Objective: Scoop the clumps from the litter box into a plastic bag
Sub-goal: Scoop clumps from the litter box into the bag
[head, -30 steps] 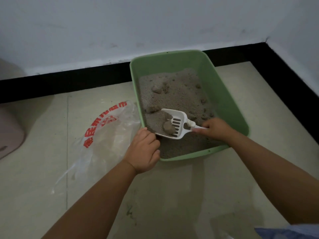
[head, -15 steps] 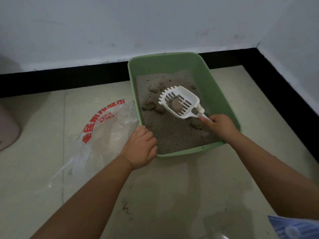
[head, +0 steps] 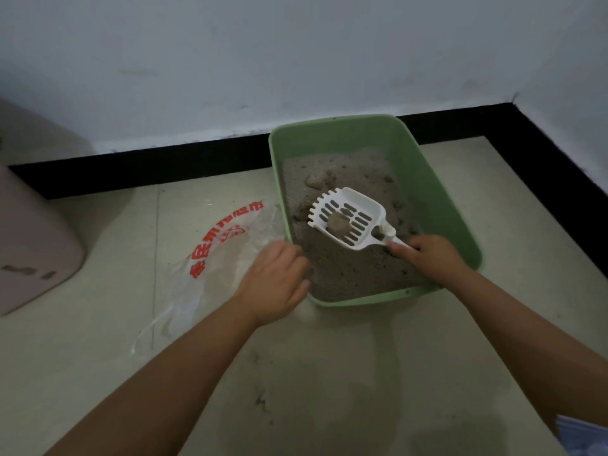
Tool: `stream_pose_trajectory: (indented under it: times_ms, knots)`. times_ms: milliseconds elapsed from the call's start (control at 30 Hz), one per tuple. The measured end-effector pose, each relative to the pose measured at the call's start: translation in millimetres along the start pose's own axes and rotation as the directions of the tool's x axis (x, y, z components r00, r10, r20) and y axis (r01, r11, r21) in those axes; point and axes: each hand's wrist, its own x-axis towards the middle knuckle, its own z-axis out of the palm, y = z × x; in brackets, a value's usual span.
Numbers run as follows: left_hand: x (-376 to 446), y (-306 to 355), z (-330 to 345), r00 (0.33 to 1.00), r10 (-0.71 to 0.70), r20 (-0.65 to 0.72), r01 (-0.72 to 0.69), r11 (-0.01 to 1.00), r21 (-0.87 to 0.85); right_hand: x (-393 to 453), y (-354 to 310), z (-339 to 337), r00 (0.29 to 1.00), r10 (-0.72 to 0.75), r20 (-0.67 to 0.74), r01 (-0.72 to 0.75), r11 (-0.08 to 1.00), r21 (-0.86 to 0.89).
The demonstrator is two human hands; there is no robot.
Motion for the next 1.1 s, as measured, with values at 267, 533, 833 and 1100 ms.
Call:
stream_pose_trajectory:
  times_ms: [267, 533, 833, 1100]
  knots:
    - [-32, -50, -63, 0.577, -0.746, 0.333, 0.68, 0.665, 0.31, -13, -71, 1, 0.955, -0.19, 0.226, 0.227, 0.962, -0.152]
    - [-41, -74, -70, 0.343, -0.857, 0.385, 0.933, 0.359, -0.032, -25, -174, 34, 0.923, -0.263, 0.28, 0.357, 0.856, -0.374]
    - [-70, -93, -75, 0.205, -0.9, 0.384, 0.977, 0.21, -0.029, -57, -217, 70, 0.872, -0.415, 0.259, 0.485, 0.663, -0.571]
    - [-64, -78, -75, 0.578, -0.809, 0.111, 0.808, 0.586, 0.067, -40, -170, 6, 0.95, -0.312, -0.029, 0.266, 0.853, -0.449]
